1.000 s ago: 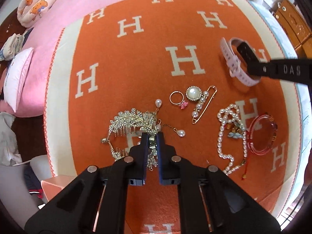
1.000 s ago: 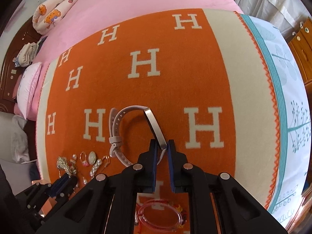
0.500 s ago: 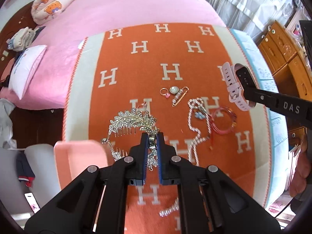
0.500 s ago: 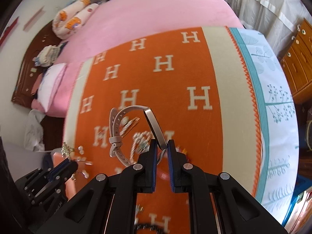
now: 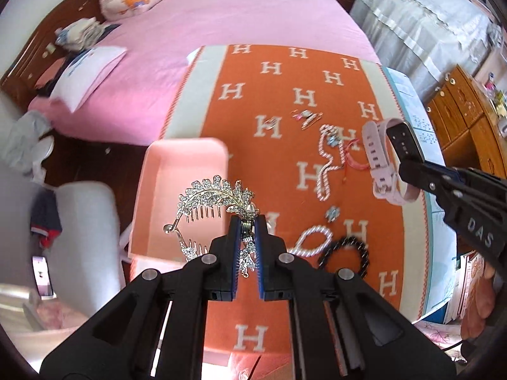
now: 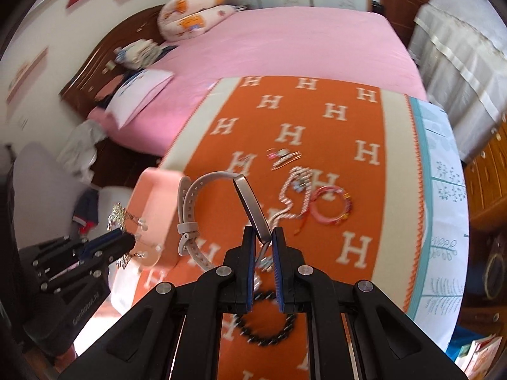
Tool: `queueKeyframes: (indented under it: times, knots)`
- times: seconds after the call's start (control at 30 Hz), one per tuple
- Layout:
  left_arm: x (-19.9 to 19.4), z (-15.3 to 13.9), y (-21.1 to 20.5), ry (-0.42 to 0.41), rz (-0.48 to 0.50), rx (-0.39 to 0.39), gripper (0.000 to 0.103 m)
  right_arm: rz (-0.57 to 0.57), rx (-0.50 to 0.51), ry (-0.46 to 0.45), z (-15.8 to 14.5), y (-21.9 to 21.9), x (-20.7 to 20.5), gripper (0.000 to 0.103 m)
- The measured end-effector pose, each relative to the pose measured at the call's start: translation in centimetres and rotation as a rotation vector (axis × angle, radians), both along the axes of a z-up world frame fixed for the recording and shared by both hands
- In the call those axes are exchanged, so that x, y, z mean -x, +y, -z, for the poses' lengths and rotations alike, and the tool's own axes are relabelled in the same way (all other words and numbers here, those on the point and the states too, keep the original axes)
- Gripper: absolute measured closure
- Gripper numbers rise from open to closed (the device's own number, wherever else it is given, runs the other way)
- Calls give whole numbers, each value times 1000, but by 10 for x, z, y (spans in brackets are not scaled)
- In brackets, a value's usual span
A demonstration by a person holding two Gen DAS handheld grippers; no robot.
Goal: Organize jewelry
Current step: 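Carry the hair comb in the left tool and the watch in the right tool over the pink tray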
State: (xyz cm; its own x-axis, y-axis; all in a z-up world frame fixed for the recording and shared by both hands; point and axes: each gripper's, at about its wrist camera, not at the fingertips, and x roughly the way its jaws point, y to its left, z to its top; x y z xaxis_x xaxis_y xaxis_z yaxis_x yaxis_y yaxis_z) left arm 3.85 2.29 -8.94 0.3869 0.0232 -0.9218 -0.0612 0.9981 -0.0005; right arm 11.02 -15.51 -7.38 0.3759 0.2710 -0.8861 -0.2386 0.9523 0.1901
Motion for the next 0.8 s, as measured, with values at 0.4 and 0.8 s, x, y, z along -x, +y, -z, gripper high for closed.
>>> queueKeyframes:
  times: [0.4, 0.8]
  knots:
    - [16, 15, 61, 40, -33, 82, 97, -124, 57, 32, 0, 81, 38, 93]
    - [-19, 53, 108, 119, 63, 197, 97, -88, -18, 191, 47, 155, -17, 93]
